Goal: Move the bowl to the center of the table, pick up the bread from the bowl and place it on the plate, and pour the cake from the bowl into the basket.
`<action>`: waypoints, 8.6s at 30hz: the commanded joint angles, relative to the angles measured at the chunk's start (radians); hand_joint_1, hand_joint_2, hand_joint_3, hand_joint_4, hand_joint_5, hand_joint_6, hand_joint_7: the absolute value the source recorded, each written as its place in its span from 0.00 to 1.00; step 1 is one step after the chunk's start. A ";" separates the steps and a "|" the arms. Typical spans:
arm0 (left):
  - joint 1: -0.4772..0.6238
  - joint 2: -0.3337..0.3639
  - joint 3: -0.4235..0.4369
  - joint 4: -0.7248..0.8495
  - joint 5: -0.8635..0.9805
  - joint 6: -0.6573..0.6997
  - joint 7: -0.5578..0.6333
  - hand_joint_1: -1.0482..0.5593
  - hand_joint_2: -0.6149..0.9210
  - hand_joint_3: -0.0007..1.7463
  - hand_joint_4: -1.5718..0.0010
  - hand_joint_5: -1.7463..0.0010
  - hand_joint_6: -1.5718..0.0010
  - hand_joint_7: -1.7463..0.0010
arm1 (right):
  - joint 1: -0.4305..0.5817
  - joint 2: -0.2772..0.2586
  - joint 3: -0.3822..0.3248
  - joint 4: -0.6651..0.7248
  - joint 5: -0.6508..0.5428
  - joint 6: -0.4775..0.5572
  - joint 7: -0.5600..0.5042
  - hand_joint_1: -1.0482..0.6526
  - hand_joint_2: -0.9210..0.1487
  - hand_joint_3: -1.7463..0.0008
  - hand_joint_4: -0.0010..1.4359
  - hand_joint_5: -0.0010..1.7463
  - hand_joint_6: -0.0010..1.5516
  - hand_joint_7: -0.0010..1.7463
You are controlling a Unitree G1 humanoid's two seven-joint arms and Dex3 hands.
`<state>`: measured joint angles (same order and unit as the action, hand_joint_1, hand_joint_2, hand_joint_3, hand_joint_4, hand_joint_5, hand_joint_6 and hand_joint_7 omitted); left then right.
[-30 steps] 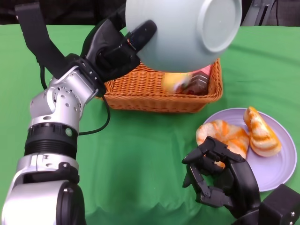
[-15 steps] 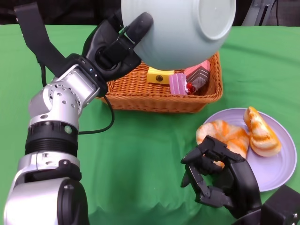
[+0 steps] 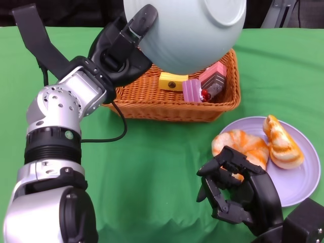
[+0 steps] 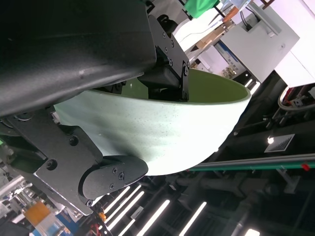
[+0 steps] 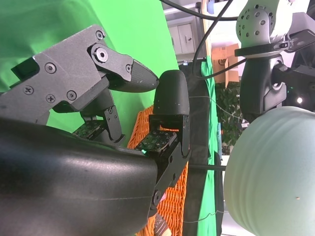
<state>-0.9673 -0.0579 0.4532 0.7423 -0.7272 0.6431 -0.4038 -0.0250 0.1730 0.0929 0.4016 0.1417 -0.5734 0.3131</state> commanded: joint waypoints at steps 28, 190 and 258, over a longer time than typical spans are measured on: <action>0.130 0.053 -0.381 -0.107 0.601 -1.026 -0.027 0.58 0.70 0.76 0.50 0.01 0.50 0.15 | -0.014 -0.012 -0.010 0.029 -0.007 -0.041 -0.008 0.54 0.36 0.42 0.53 0.88 0.45 0.73; 0.561 0.571 -1.084 0.260 1.618 -1.570 1.169 0.41 0.97 0.00 0.43 0.91 0.46 1.00 | 0.018 -0.039 -0.043 -0.086 0.035 0.029 -0.024 0.52 0.30 0.50 0.54 0.89 0.48 0.70; 0.949 0.169 -0.533 -0.520 0.360 -1.301 -0.004 0.65 0.97 0.30 0.56 0.09 0.52 0.26 | -0.120 -0.136 -0.010 -0.039 0.056 0.043 0.196 0.53 0.31 0.53 0.52 0.86 0.47 0.68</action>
<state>-0.0267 0.1004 -0.0851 0.2509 -0.3642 -0.6840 -0.4047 -0.1247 0.0557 0.0800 0.3711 0.1979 -0.5208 0.4970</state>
